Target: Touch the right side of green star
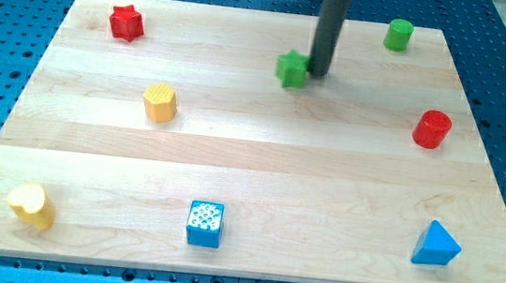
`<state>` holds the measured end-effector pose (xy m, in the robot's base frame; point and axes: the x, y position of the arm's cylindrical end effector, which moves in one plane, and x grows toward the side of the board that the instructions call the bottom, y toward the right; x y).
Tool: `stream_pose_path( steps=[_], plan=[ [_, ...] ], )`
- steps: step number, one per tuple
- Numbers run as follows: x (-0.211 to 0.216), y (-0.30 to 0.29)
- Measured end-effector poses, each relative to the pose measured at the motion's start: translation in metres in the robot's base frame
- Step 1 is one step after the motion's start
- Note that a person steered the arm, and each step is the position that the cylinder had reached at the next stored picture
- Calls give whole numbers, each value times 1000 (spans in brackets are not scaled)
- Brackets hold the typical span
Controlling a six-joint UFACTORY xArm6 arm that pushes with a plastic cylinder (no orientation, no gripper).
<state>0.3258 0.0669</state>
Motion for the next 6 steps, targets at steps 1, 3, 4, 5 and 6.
stream_pose_path(
  steps=[1,3,4,5,6],
  plan=[
    [17,-34],
    [-3,-34],
    [-7,-38],
    [3,-38],
    [22,-46]
  ],
)
